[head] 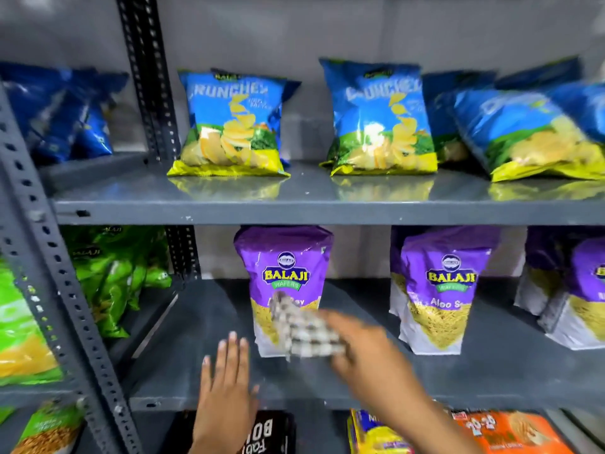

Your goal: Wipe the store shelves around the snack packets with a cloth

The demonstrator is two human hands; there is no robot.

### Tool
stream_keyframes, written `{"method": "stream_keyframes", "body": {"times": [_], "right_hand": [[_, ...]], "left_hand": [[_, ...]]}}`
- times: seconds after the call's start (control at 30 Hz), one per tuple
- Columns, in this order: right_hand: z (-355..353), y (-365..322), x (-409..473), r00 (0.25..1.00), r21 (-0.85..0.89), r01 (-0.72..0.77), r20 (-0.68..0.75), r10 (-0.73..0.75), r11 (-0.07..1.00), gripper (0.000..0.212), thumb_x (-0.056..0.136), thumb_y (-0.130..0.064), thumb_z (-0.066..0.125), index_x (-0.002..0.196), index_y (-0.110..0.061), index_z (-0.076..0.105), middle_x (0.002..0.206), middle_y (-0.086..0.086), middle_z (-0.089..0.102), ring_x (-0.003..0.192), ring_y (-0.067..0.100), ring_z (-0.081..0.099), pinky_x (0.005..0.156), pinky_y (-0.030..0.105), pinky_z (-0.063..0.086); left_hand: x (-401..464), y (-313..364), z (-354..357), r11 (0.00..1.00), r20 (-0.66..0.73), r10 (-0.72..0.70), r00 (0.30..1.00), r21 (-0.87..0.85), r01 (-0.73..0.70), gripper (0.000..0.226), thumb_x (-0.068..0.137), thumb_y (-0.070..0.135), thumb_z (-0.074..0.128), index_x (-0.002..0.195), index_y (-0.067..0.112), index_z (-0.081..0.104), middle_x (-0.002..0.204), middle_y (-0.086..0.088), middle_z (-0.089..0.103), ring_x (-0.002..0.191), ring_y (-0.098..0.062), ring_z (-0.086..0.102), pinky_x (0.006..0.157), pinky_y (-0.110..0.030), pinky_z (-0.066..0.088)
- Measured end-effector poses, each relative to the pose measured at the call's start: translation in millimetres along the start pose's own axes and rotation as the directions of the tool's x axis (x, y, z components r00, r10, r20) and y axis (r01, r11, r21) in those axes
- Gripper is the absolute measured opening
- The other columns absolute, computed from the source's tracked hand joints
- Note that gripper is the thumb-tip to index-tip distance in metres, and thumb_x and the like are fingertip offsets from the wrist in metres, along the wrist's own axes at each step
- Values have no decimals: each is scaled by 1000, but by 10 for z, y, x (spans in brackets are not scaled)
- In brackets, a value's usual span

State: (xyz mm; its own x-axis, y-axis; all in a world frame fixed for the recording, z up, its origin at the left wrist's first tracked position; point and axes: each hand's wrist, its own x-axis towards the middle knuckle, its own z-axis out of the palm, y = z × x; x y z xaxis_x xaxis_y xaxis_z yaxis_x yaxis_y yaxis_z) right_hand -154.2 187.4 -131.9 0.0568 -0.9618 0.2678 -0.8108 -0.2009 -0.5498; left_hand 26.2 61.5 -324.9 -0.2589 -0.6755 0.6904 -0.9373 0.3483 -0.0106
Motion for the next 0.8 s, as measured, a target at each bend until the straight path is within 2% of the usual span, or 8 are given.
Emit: {"method": "stream_keyframes", "body": {"times": [0.07, 0.17, 0.23, 0.3, 0.4, 0.5, 0.7, 0.8], "right_hand": [[-488, -199, 134, 971, -43, 94, -216, -101, 995, 62, 74, -9, 49, 126, -41, 45, 129, -6, 60, 117, 23, 55, 92, 40, 49], [-1127, -435, 470, 876, -205, 109, -443, -191, 973, 61, 78, -5, 53, 130, -36, 43, 131, 2, 59, 116, 30, 54, 88, 39, 47], [-1415, -499, 760, 823, -300, 78, -519, -231, 951, 57, 80, -9, 53, 130, -36, 43, 130, 2, 59, 117, 31, 52, 86, 39, 47], [-1551, -478, 1037, 843, -416, 27, -479, -244, 909, 53, 82, -12, 51, 129, -35, 44, 130, 5, 59, 119, 32, 49, 87, 41, 46], [-1551, -356, 1303, 993, -575, -17, -102, -52, 818, 42, 87, -32, 52, 128, -25, 46, 131, 16, 54, 120, 34, 48, 96, 43, 43], [-1409, -234, 1328, 983, -560, -22, 139, 120, 828, 57, 87, -53, 44, 126, -11, 46, 136, 17, 50, 122, 33, 47, 99, 39, 38], [-1280, -152, 1295, 995, -569, -86, -15, 94, 818, 64, 84, -61, 39, 133, -21, 37, 144, 9, 43, 133, 28, 37, 111, 58, 14], [-1216, -128, 1246, 989, -467, -29, -141, -42, 884, 68, 85, -54, 45, 141, -24, 23, 152, 3, 32, 141, 23, 23, 112, 62, 5]], "left_hand": [[472, 165, -322, 999, -68, 19, 998, -33, -21, 81, 75, 36, 35, 144, 7, 6, 155, -9, -7, 142, -21, -8, 114, -39, -8], [1116, 422, -904, 997, -200, 26, 979, -66, -40, 64, 90, 41, 28, 140, 2, 16, 149, -19, 21, 140, -25, 0, 114, -39, -7], [1451, 550, -1236, 994, -305, 34, 952, -90, -65, 63, 94, 47, 14, 141, 5, 10, 149, -17, 18, 140, -23, -4, 113, -41, -6], [1738, 614, -1465, 988, -368, 17, 930, -135, -72, 67, 93, 50, 8, 142, 5, 8, 152, -13, 9, 141, -21, -10, 112, -41, -6], [2030, 612, -1675, 991, -397, -5, 918, -123, -48, 70, 92, 52, 8, 141, 2, 10, 150, -18, 14, 138, -27, 3, 111, -43, -3], [2155, 570, -1677, 996, -368, 6, 930, -78, -37, 72, 92, 53, 6, 141, 1, 12, 150, -22, 21, 137, -27, 7, 110, -43, -1], [2153, 560, -1518, 998, -285, 32, 958, -47, -47, 73, 91, 55, 4, 142, 3, 10, 151, -18, 21, 139, -28, 13, 111, -40, -9], [2173, 577, -1514, 996, -309, 26, 951, -69, -49, 71, 92, 55, 3, 142, 4, 7, 150, -18, 23, 139, -29, 18, 111, -39, -9]]}}
